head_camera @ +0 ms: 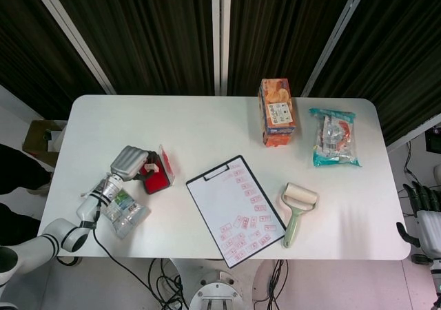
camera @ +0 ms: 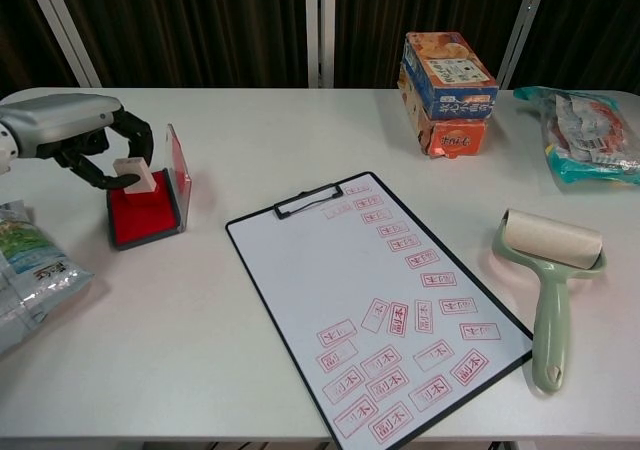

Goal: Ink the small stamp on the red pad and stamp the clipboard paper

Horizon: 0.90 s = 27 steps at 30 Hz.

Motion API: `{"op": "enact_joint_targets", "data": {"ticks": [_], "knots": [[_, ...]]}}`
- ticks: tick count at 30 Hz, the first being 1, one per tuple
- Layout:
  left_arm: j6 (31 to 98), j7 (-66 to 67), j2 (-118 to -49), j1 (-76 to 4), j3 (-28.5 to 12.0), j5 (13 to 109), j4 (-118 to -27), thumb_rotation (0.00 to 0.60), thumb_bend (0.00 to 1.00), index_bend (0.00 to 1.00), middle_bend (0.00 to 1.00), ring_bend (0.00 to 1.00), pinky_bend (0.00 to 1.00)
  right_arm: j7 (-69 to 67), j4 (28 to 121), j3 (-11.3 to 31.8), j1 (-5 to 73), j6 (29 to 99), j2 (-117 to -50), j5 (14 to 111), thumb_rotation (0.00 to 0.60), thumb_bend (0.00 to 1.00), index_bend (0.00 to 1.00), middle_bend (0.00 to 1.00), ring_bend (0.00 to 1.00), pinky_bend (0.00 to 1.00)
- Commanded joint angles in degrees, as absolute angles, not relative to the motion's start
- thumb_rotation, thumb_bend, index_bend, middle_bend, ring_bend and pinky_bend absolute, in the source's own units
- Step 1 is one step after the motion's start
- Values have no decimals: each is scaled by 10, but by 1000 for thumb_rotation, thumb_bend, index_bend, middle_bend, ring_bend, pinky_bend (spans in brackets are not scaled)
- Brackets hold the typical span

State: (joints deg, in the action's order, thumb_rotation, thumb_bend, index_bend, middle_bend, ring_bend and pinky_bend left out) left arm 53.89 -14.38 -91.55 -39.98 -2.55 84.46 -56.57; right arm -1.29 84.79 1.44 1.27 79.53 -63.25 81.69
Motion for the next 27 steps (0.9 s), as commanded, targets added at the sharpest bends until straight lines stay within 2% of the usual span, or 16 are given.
{"op": "enact_joint_targets", "data": {"ticks": [1, 8, 16, 23, 27], "knots": [[560, -130, -868, -395, -37, 841, -621, 600, 478, 715, 717, 1000, 1000, -15, 846, 15, 14, 793, -634, 817, 600, 259, 0, 0, 0, 0], [599, -86, -786, -379, -58, 829, -730, 600, 478, 715, 717, 1000, 1000, -20, 840, 14, 17, 791, -639, 822, 600, 260, 0, 0, 0, 0], [610, -53, -738, -387, -71, 839, -854, 600, 477, 715, 717, 1000, 1000, -30, 837, 15, 16, 796, -640, 824, 600, 260, 0, 0, 0, 0], [578, 1, -749, -413, -71, 844, -961, 600, 478, 711, 716, 1000, 1000, -47, 823, 13, 13, 795, -643, 825, 600, 259, 0, 0, 0, 0], [569, 21, -792, -429, -73, 847, -968, 600, 477, 711, 716, 1000, 1000, -56, 816, 11, 13, 795, -645, 829, 600, 259, 0, 0, 0, 0]]}}
